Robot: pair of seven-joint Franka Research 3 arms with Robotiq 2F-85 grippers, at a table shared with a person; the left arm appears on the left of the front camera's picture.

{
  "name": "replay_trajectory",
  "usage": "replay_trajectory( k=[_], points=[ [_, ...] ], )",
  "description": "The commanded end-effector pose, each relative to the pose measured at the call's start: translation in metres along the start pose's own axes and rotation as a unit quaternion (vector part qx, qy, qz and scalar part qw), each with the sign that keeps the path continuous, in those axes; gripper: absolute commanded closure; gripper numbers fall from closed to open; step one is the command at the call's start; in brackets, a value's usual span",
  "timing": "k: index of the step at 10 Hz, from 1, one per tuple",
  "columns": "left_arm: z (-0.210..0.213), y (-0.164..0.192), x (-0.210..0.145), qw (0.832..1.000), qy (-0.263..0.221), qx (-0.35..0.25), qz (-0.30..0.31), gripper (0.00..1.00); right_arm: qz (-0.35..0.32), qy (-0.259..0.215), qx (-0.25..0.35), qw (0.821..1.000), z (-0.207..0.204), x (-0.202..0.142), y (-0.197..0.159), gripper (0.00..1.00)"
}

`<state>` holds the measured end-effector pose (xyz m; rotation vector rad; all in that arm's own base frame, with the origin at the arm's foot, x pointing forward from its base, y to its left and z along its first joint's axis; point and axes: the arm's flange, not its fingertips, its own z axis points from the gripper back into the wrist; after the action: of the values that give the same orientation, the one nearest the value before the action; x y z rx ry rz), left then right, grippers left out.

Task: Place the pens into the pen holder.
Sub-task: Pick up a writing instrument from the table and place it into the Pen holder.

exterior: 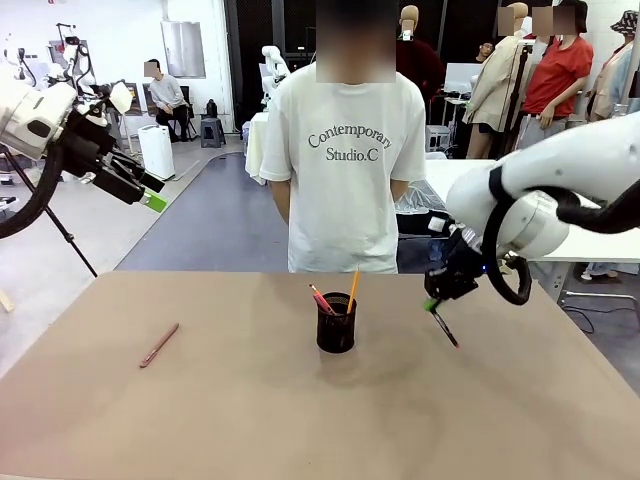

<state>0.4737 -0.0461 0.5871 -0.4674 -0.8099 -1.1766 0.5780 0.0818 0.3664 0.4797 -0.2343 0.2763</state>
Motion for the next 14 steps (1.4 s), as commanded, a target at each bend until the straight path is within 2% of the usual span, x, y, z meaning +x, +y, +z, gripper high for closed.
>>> replay_trajectory(
  k=[1,2,3,4,5,7,8,9,10,11,14],
  points=[
    [0.002,0.0,0.0,1.0,0.002,0.003,-0.001,0.0,0.005,-0.04,0.072,0.997,0.028,-0.003,-0.001,1.0],
    [0.002,0.0,0.0,1.0,0.002,0.003,-0.001,0.0,0.061,-0.102,0.101,0.988,0.041,-0.005,0.008,1.0],
    [0.002,0.0,0.0,1.0,0.002,0.003,-0.001,0.0,0.087,-0.171,0.094,0.977,0.05,-0.004,0.013,1.0],
    [0.002,0.0,0.0,1.0,0.002,0.003,-0.001,0.0,0.106,-0.23,0.099,0.962,0.059,-0.003,0.013,1.0],
    [0.002,0.0,0.0,1.0,0.002,0.003,-0.001,0.0,0.123,-0.299,0.103,0.941,0.07,-0.005,0.017,1.0],
    [0.002,0.0,0.0,1.0,0.002,0.003,-0.001,0.0,0.167,-0.363,0.104,0.911,0.092,-0.01,0.033,1.0],
    [0.002,0.0,0.0,1.0,0.002,0.003,-0.001,0.0,0.184,-0.385,0.099,0.899,0.104,-0.015,0.033,1.0],
    [0.002,0.0,0.0,1.0,0.002,0.003,-0.001,0.0,0.201,-0.399,0.068,0.892,0.104,-0.017,0.036,1.0],
    [0.002,0.0,0.0,1.0,0.002,0.003,-0.001,0.0,0.173,-0.318,0.071,0.93,0.098,-0.02,0.037,1.0],
    [0.002,0.0,0.0,1.0,0.002,0.003,-0.001,0.0,0.178,-0.379,0.086,0.904,0.118,0.001,0.036,1.0],
    [0.002,0.0,0.0,1.0,0.002,0.003,-0.001,0.0,0.178,-0.379,0.086,0.904,0.118,0.001,0.036,1.0]
  ],
)
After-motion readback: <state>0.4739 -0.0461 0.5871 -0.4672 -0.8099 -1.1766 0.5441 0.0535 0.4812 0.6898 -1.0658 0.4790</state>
